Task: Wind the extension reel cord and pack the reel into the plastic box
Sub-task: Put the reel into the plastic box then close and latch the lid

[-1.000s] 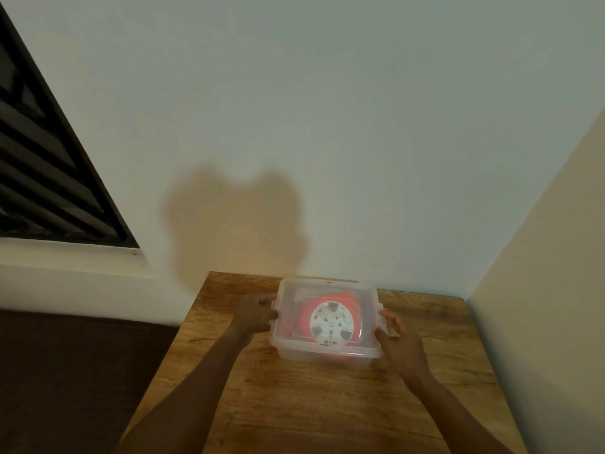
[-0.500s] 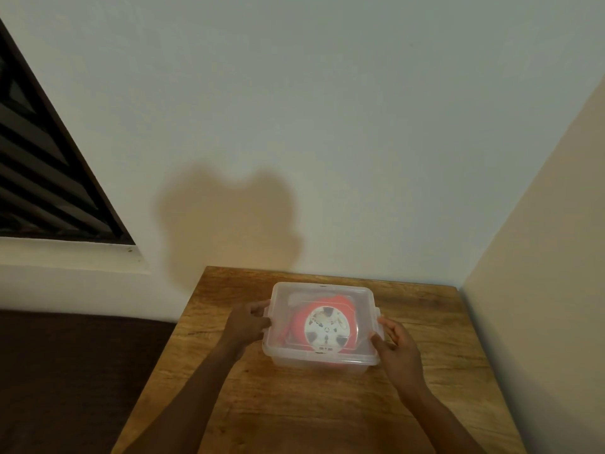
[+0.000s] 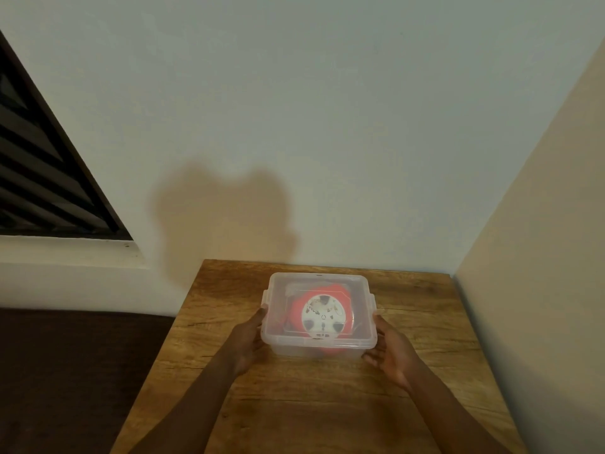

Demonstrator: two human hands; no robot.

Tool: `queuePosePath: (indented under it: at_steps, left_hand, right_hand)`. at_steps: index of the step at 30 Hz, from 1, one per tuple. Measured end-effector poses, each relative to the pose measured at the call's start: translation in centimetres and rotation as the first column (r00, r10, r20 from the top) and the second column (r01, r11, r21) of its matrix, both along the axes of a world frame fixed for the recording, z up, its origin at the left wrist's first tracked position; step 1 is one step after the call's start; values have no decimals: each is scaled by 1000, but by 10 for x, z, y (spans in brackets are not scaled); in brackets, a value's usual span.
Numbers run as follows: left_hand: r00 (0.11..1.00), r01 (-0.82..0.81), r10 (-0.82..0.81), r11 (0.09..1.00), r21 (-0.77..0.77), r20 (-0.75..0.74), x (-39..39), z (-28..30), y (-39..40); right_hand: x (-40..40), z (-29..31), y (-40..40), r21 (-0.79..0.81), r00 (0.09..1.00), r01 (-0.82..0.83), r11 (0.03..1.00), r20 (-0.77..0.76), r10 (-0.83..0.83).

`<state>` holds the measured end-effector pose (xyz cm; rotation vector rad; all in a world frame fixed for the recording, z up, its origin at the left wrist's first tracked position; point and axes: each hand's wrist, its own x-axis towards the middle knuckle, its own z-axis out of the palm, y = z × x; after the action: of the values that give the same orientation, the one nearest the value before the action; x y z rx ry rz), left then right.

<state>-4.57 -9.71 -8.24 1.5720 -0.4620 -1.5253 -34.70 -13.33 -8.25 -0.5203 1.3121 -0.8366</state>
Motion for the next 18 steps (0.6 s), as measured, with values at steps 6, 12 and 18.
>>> queuePosePath:
  at_steps: [6,12,18]
  left_hand:
    - [998,-19,22,997,-71,53,-1,6,-1]
    - [999,-33,36,997,-73,29,-1,7,-1]
    - [996,-49,57,993,-110,64,-5,2,1]
  right_hand:
    - [3,8,-11,-71,991,-5,997,-131,-5]
    - [10,16,-10,-181,946,-11,983,-321,-48]
    - [21,7,3,-429,789,-168,887,-598,-140]
